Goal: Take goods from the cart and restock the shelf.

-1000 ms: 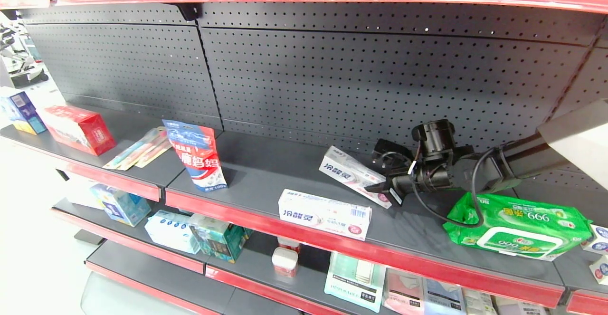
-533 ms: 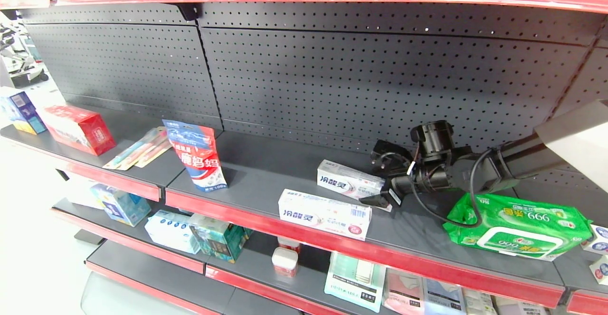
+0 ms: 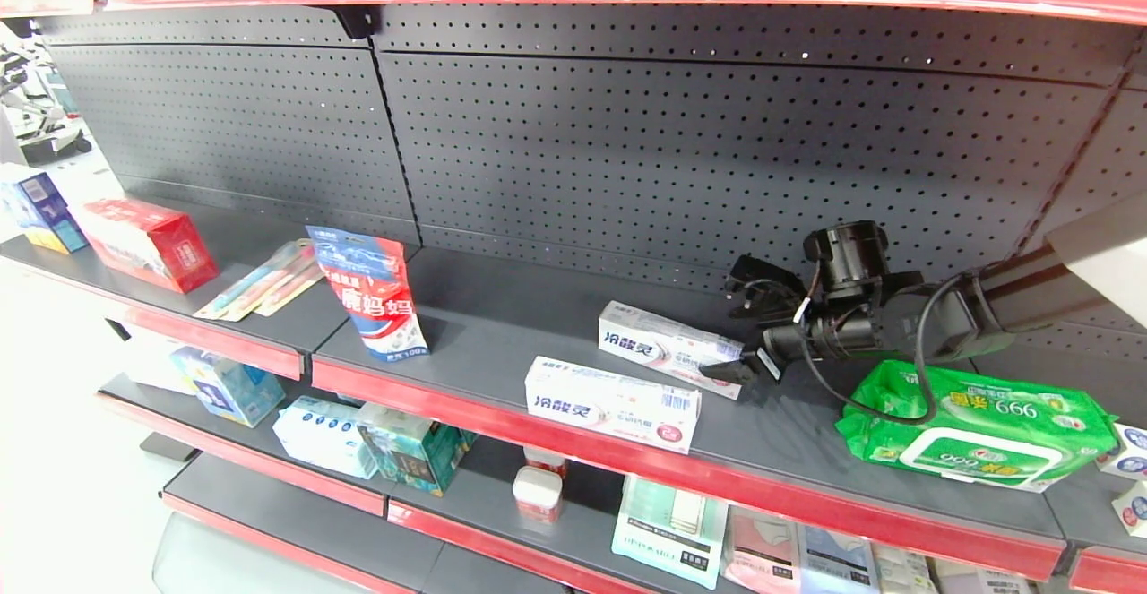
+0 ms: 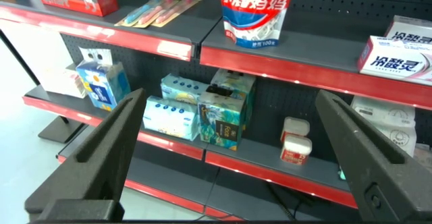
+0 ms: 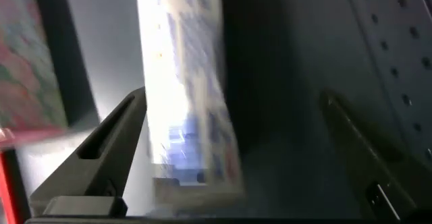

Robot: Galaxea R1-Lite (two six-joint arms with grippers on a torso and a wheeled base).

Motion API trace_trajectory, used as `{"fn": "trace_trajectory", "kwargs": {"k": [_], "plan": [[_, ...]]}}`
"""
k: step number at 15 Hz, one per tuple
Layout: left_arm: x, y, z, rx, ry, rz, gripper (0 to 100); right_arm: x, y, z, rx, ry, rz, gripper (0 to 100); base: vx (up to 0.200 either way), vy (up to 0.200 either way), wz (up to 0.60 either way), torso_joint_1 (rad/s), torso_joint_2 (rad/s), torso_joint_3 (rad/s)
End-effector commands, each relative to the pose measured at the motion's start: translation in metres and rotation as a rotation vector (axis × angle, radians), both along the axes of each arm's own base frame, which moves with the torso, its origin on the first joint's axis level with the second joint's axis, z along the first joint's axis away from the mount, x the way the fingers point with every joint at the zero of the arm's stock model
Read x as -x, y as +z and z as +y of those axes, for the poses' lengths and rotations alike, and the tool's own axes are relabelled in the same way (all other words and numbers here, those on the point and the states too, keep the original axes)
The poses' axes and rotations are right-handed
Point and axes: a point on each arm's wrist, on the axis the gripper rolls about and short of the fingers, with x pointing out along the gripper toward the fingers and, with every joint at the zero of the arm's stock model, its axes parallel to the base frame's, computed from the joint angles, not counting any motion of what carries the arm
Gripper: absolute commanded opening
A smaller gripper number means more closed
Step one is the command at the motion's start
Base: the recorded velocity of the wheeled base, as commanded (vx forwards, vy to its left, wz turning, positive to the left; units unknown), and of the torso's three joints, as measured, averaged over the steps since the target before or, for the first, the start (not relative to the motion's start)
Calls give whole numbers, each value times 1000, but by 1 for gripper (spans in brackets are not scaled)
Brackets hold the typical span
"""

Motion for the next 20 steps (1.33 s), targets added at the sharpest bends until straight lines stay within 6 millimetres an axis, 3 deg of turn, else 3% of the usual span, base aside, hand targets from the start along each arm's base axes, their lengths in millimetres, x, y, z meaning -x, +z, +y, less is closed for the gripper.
{"fn": "trace_trajectory", "kwargs": {"k": [1,13,17,20], "plan": [[0,0,0,1,1,1,100,10,-2,-5,9,-9,22,100,0,0,0,0,0,0],[0,0,0,1,1,1,100,5,2,-14,20,-91,-18,100,0,0,0,0,0,0],[0,0,0,0,1,1,100,29,2,-18,2,-118,45,100,0,0,0,0,0,0],[0,0,0,0,1,1,100,32,5,-21,-70,-197,94,100,0,0,0,0,0,0]]}}
